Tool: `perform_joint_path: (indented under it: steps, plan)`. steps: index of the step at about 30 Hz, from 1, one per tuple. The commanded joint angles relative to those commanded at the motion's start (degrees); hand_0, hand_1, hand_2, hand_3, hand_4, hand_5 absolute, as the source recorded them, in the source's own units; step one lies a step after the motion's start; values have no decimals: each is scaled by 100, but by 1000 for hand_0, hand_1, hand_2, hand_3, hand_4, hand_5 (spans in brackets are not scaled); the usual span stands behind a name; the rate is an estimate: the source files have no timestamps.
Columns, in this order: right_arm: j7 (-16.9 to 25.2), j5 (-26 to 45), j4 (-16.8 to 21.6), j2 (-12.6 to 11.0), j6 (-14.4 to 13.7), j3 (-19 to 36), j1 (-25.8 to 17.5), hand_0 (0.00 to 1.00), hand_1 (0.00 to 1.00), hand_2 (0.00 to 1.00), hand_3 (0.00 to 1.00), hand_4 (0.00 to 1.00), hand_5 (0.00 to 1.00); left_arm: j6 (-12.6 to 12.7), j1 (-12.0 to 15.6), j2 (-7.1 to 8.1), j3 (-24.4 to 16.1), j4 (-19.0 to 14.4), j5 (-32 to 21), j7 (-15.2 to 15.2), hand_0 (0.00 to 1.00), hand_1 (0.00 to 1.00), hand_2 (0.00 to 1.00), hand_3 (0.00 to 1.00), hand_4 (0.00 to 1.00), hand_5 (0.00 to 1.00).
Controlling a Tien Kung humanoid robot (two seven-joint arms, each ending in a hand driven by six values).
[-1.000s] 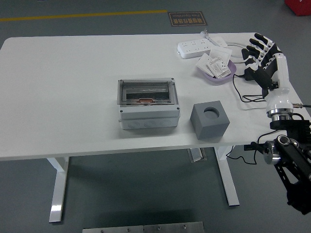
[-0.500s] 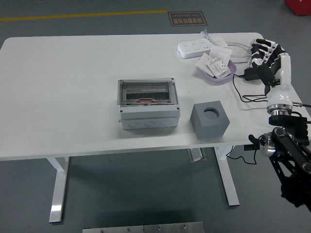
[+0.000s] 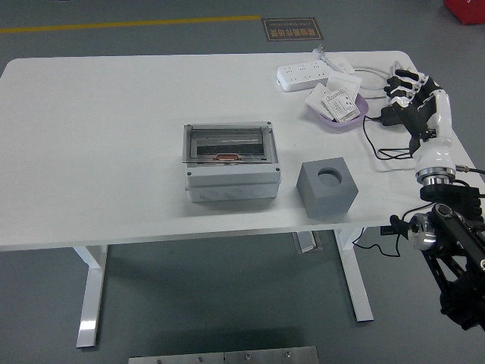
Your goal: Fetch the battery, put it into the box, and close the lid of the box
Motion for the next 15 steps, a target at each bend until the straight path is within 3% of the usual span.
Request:
perform_joint_path:
  steps: [9, 10, 15]
  plan:
    - [67, -219, 71, 14, -135, -24, -14, 645, 546, 540, 565, 658, 245, -1, 7, 1, -5, 0, 9, 4, 573, 587, 504, 555, 523, 2]
    - [66, -277, 77, 10, -156, -27, -14, 662, 571, 575, 616, 647, 291, -2, 10, -2, -2, 0, 7, 6, 573, 587, 504, 555, 523, 2]
    - [-118, -783, 71, -2, -157, -39, -12, 662, 571, 575, 616, 647, 291, -1, 14, 0, -23, 0, 35, 13, 573, 587, 504, 555, 523, 2]
